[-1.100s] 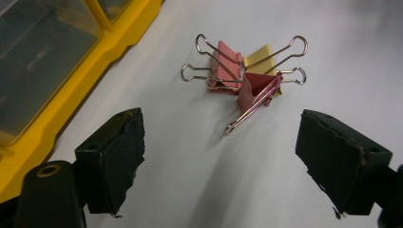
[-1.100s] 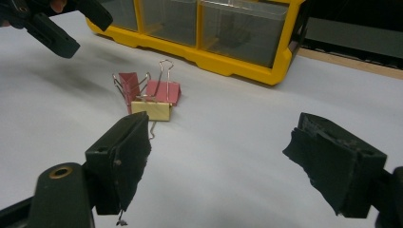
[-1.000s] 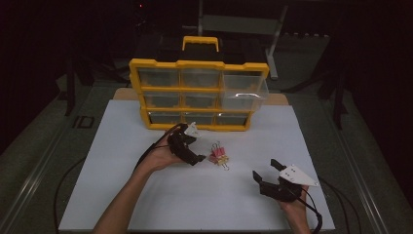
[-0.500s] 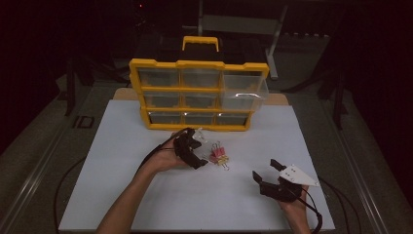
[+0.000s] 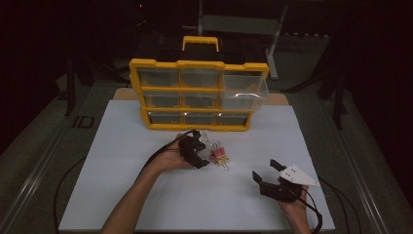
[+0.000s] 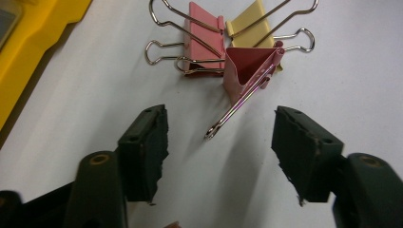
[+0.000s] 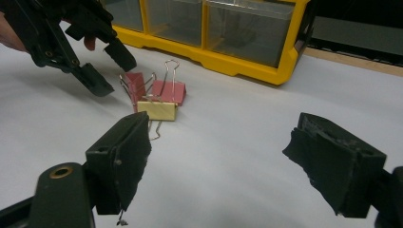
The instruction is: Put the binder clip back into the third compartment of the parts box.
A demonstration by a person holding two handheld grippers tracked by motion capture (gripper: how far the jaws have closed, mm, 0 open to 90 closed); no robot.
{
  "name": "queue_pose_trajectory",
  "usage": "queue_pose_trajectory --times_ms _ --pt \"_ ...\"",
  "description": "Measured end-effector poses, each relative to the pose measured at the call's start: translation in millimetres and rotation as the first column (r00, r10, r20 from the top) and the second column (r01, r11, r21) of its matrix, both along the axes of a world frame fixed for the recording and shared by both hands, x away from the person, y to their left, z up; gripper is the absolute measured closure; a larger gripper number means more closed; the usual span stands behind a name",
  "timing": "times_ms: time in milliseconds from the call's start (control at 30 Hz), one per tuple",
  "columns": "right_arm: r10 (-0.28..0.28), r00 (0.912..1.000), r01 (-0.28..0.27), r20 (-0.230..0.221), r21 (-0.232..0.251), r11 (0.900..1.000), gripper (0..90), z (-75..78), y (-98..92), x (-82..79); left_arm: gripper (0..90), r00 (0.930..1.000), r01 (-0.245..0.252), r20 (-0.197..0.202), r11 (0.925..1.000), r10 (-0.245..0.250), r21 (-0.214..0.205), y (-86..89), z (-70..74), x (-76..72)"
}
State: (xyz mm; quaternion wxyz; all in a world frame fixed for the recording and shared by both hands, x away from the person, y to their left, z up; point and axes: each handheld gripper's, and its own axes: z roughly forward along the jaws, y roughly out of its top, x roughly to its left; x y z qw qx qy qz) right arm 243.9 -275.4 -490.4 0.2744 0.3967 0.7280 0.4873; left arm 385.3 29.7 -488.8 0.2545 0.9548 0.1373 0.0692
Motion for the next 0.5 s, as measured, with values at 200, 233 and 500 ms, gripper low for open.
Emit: queue_pose_trajectory --times_ms 200,233,500 --pt "0.001 1.0 -0.001 -0.002 -0.001 1.0 19.4 -0.3 0.0 0.2 47.5 0.9995 0.031 0.004 0.9986 -0.031 0.043 -7.5 -3.3 -0.5" --pt "0.002 1.0 -0.002 -0.002 -0.001 1.0 19.4 -0.3 0.0 0.2 49.4 0.9994 0.035 0.002 0.9982 -0.036 0.049 -8.0 -3.9 -0.2" --pt "0.005 1.0 -0.005 -0.003 -0.003 1.0 19.4 -0.7 0.0 0.4 71.4 0.9984 0.055 -0.012 0.9962 -0.055 0.068 -8.4 -5.6 0.4"
